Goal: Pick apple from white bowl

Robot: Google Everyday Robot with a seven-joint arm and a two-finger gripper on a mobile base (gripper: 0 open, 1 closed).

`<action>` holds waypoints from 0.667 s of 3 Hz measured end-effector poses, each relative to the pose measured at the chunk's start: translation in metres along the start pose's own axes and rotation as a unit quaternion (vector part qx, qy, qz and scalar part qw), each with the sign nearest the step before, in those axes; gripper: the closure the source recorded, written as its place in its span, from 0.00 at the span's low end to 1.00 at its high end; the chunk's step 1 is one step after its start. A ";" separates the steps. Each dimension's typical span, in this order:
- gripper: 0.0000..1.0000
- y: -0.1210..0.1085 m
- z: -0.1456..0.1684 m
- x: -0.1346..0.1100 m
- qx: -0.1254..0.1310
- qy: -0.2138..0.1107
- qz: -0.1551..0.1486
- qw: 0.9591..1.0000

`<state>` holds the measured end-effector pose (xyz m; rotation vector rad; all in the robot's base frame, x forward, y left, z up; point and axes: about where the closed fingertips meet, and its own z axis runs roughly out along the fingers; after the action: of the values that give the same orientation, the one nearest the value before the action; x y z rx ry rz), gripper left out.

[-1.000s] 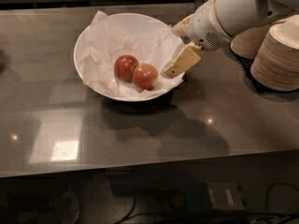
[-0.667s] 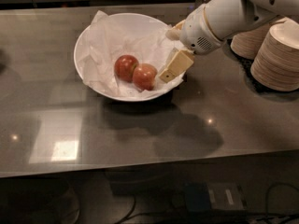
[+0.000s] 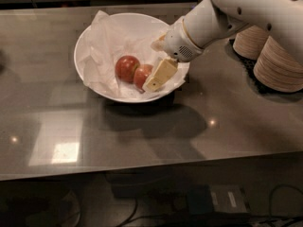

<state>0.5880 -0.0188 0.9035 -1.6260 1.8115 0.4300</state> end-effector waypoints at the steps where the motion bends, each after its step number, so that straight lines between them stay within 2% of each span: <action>1: 0.20 -0.003 0.017 -0.004 -0.012 0.001 -0.003 1.000; 2: 0.19 -0.004 0.029 -0.003 -0.020 0.000 0.001 1.000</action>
Offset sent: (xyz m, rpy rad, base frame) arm 0.0164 0.0248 -0.0307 0.0122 0.0539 0.0179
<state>0.5987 0.0010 0.8853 -1.6509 1.8156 0.4688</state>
